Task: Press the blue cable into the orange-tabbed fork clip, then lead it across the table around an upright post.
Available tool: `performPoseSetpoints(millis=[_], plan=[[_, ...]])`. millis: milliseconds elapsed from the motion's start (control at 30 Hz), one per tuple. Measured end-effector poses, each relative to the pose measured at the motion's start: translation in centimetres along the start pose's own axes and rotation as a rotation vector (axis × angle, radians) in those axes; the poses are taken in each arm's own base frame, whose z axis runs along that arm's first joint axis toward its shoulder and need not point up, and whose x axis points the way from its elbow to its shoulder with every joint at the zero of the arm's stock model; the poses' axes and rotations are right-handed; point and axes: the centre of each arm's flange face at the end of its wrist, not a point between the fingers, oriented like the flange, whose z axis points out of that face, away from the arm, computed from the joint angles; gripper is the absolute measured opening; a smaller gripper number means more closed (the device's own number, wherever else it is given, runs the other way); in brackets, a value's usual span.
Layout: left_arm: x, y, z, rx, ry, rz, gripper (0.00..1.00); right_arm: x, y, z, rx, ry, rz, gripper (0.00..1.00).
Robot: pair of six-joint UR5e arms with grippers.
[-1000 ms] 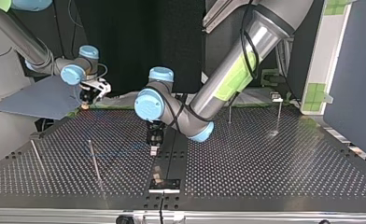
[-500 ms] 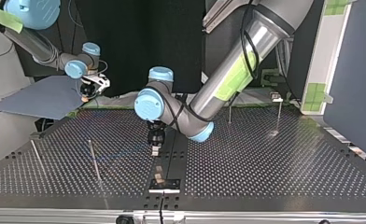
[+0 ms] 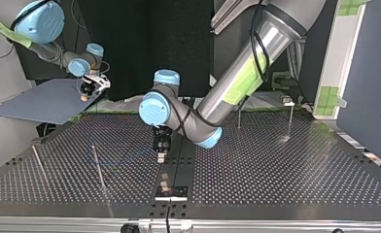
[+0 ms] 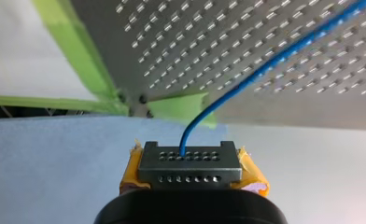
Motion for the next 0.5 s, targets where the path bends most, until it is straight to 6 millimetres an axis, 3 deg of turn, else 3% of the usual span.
performPoseSetpoints(millis=[333,500], plan=[[0.0,-0.1,-0.2,-0.008,-0.002,0.003,1.0,-5.3,1.5,0.3,-0.022,-0.056,0.0,0.0],[0.0,-0.2,-0.2,-0.009,-0.002,0.003,1.0,-6.4,1.8,0.1,-0.027,-0.068,0.003,0.0]])
